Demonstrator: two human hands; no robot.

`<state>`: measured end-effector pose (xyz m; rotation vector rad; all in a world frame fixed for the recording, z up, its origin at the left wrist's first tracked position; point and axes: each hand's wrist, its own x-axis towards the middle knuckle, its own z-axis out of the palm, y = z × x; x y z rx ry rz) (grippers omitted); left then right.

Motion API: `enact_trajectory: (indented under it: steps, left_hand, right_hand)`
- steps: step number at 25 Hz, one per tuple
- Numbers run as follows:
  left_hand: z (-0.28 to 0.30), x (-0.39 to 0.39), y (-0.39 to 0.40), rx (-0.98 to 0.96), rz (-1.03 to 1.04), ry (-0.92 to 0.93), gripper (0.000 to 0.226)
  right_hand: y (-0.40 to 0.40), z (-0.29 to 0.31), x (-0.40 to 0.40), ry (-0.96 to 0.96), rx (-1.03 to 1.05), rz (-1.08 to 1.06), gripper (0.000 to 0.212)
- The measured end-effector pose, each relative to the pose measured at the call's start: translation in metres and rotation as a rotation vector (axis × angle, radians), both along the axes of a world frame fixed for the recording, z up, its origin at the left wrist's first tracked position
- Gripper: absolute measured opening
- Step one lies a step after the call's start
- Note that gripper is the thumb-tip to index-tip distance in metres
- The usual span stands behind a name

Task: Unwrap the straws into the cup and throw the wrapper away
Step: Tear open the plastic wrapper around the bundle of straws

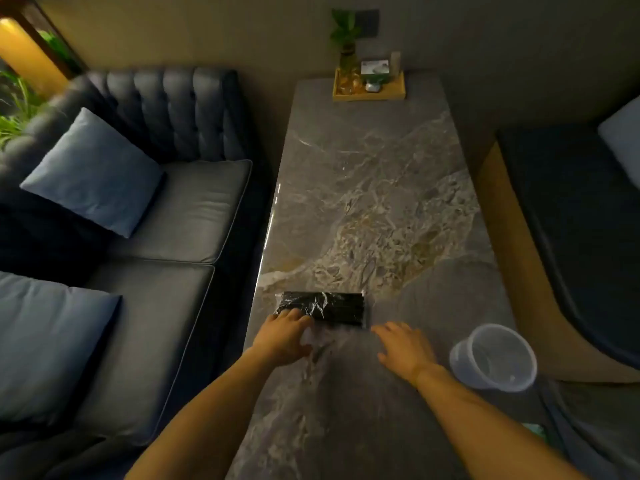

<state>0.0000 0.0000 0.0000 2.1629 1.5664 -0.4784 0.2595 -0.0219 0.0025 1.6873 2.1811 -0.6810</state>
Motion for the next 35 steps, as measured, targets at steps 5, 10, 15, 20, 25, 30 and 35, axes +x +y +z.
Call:
enact_trajectory:
  steps: [5,10,15,20,25,30,35]
  left_hand:
    - [-0.024,0.01,0.037,0.172,-0.091,-0.042,0.075]
    - [-0.051,0.011,0.046,0.153,-0.084,-0.036,0.083]
    - [-0.062,0.011,0.046,0.182,-0.077,-0.054,0.069]
    - [-0.06,0.014,0.041,0.199,-0.065,-0.077,0.056]
    - [-0.057,0.017,0.019,0.159,-0.105,-0.105,0.053]
    - [-0.043,0.026,-0.009,0.038,-0.07,-0.175,0.053]
    - [-0.027,0.035,-0.035,-0.07,0.072,-0.325,0.043]
  right_hand:
    - [0.033,-0.017,-0.012,-0.016,0.067,0.032,0.079]
    - [0.057,-0.038,-0.027,-0.086,0.035,0.125,0.091]
    - [0.072,-0.056,-0.033,-0.083,0.078,0.163,0.084]
    - [0.065,-0.06,-0.026,-0.039,0.066,0.196,0.08]
    - [0.026,-0.055,-0.015,0.042,0.071,0.133,0.082]
    - [-0.022,-0.054,-0.006,0.184,0.103,-0.024,0.063]
    - [-0.045,-0.027,0.007,0.679,-0.035,-0.415,0.039]
